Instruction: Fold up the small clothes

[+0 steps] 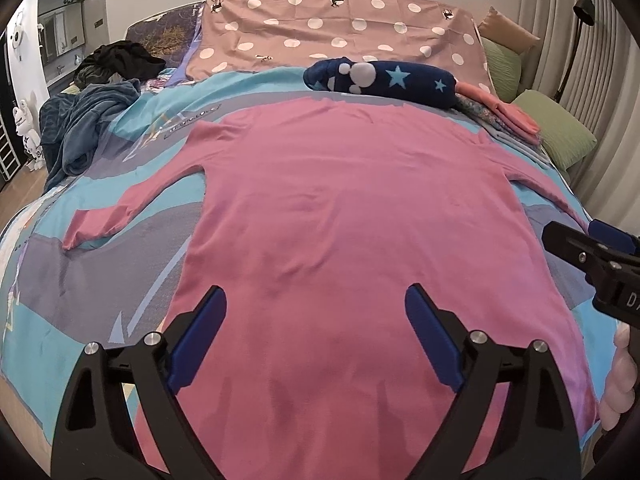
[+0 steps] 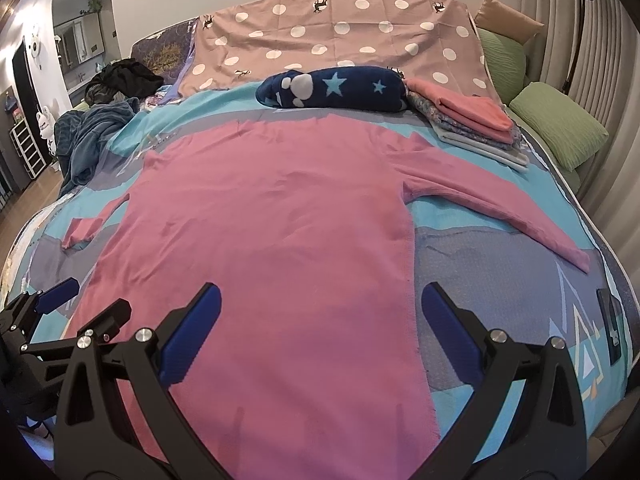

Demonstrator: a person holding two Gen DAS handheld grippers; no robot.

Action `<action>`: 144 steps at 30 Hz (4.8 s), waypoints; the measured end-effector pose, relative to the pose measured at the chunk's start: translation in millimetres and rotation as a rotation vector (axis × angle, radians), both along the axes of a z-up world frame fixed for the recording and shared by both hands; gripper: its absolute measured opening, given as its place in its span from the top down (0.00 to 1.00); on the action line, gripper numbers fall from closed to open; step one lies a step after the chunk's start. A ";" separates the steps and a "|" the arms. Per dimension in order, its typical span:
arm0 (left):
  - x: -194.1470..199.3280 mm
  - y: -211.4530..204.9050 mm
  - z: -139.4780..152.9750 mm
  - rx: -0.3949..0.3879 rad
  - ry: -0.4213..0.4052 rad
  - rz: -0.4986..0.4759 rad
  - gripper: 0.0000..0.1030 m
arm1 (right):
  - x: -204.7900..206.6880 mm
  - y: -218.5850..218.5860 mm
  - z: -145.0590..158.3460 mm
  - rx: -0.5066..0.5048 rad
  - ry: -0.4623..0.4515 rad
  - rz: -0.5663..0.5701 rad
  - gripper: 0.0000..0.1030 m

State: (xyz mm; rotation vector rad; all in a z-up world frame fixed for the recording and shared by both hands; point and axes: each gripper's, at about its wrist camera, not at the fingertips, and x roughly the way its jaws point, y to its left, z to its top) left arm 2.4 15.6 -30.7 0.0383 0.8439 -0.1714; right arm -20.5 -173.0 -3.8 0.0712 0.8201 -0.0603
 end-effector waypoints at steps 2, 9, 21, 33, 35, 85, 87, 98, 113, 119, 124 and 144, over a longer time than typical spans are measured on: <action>1.2 1.7 -0.7 -0.004 0.005 0.000 0.11 | 1.8 1.4 -1.7 -0.001 0.007 0.000 0.02; 4.3 4.9 -3.4 -0.013 0.017 -0.005 0.11 | 7.9 5.8 -6.9 -0.002 0.029 0.000 0.02; 17.1 5.3 -16.6 -0.102 0.079 -0.038 0.17 | 15.8 1.6 -17.6 -0.006 0.067 -0.024 0.02; 35.7 35.8 -15.7 -0.163 0.080 0.021 0.23 | 35.5 7.0 -21.1 -0.018 0.071 -0.012 0.02; 46.8 67.6 -14.5 -0.215 0.073 0.108 0.25 | 39.3 4.5 -22.3 -0.015 0.073 -0.020 0.02; 161.7 -21.9 -6.3 0.012 -0.048 -0.257 0.44 | 90.0 -62.2 -38.7 0.055 0.090 -0.091 0.02; 162.3 -4.8 -10.7 0.016 -0.044 -0.225 0.43 | 101.2 -61.1 -33.8 0.115 0.090 -0.040 0.04; 188.2 1.1 -31.3 0.096 0.021 -0.218 0.42 | 235.6 -47.0 -54.3 0.580 0.241 0.195 0.32; 203.0 -15.0 -49.9 0.098 0.028 -0.194 0.36 | 318.8 -70.9 -36.8 0.432 0.202 0.062 0.99; 203.4 -14.9 -50.7 0.090 0.027 -0.193 0.35 | 287.8 -52.1 -56.2 0.473 0.256 0.251 0.67; 202.2 -16.7 -51.3 0.105 0.021 -0.189 0.34 | 278.3 -18.3 -67.1 0.464 0.298 0.353 0.50; 187.6 54.5 -37.3 0.250 -0.031 0.031 0.32 | 250.5 -98.9 -37.4 0.249 0.242 0.125 0.53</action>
